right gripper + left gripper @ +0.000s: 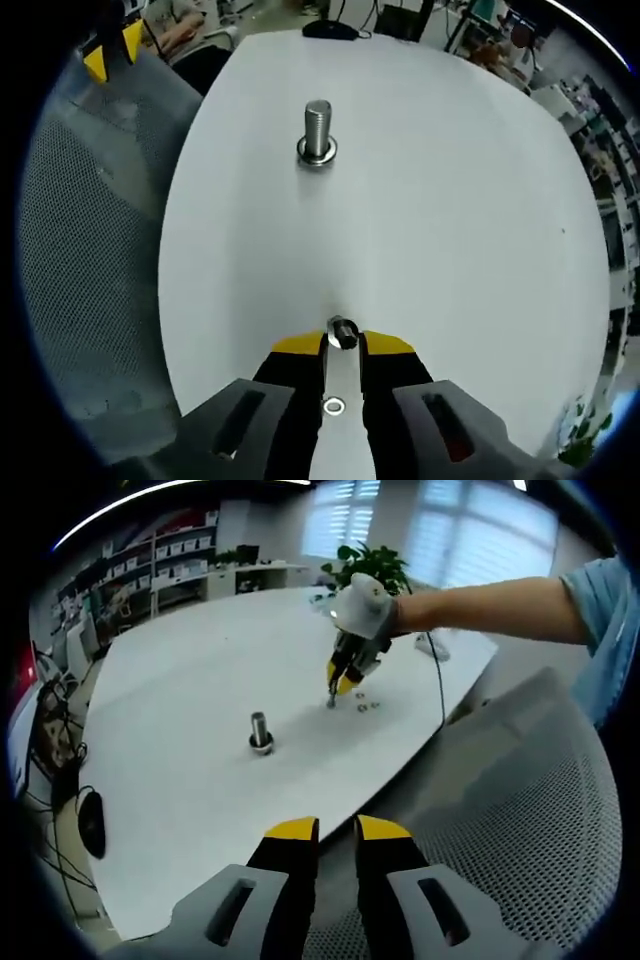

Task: Place the washer onto the threaded stud by aligning its center hole with the stud, sliding it down to the base, and recovering from edge contact or off-axis alignment until the washer reaches the visible bottom stop.

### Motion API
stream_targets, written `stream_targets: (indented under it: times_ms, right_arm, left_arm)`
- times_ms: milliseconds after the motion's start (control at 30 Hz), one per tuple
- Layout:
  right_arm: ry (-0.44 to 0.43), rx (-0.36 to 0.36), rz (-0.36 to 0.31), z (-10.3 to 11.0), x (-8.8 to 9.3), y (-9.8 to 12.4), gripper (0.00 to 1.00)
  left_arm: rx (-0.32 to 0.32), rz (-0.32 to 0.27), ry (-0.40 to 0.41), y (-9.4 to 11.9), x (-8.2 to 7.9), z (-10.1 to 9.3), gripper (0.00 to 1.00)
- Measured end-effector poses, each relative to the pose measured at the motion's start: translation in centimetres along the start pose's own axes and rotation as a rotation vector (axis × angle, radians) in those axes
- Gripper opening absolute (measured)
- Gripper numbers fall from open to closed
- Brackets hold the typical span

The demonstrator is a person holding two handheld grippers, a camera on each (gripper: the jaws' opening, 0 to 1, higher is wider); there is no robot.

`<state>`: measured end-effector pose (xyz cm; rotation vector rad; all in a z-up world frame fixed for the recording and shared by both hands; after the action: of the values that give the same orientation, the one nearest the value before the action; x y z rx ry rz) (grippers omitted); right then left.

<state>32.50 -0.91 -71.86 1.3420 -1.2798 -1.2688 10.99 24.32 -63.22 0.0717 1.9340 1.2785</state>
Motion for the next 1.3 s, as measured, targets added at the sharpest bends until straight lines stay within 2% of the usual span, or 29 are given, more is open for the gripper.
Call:
stream_targets:
  times_ms: [233,300,367,600,800,1067,1300]
  right_arm:
    - [-0.006,-0.042,0.035,0.1,0.0,-1.7,0.15]
    - [-0.024,-0.035,0.053,-0.1,0.2,-1.8,0.23]
    - [-0.032,-0.03,0.038,-0.1,0.4,-1.5,0.27]
    - [-0.095,-0.061,0.033,-0.2,2.4,-0.7,0.26]
    - [-0.128,-0.097,0.029,1.1,4.2,-0.7,0.26]
    - [-0.136,-0.128,0.044,2.4,5.2,-1.2,0.25]
    - [-0.135,-0.127,0.05,2.7,5.3,-1.6,0.24]
  left_arm:
    - [-0.003,0.005,0.002,0.0,0.0,0.0,0.12]
    - [-0.003,0.006,0.001,0.0,0.1,0.0,0.12]
    - [-0.003,0.004,0.001,0.0,0.0,0.0,0.12]
    - [-0.002,0.005,-0.001,0.0,0.0,0.0,0.12]
    - [-0.003,0.009,-0.001,-0.1,0.0,0.0,0.12]
    - [-0.004,0.008,0.0,0.0,0.0,0.0,0.12]
    - [-0.005,0.009,-0.001,0.0,0.0,0.0,0.12]
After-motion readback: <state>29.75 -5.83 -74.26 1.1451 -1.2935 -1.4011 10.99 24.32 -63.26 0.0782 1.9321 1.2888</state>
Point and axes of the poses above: the point that each gripper's makers call its tool centre point, and the gripper's own axes: y roughly backward along the fingers, z roughly to its left, x roughly out of its underside, the point moved 10 cm from there along y, roughly backward along the fingers, and after that the axes turned 8 degrees about z, right-handed, at the moved point
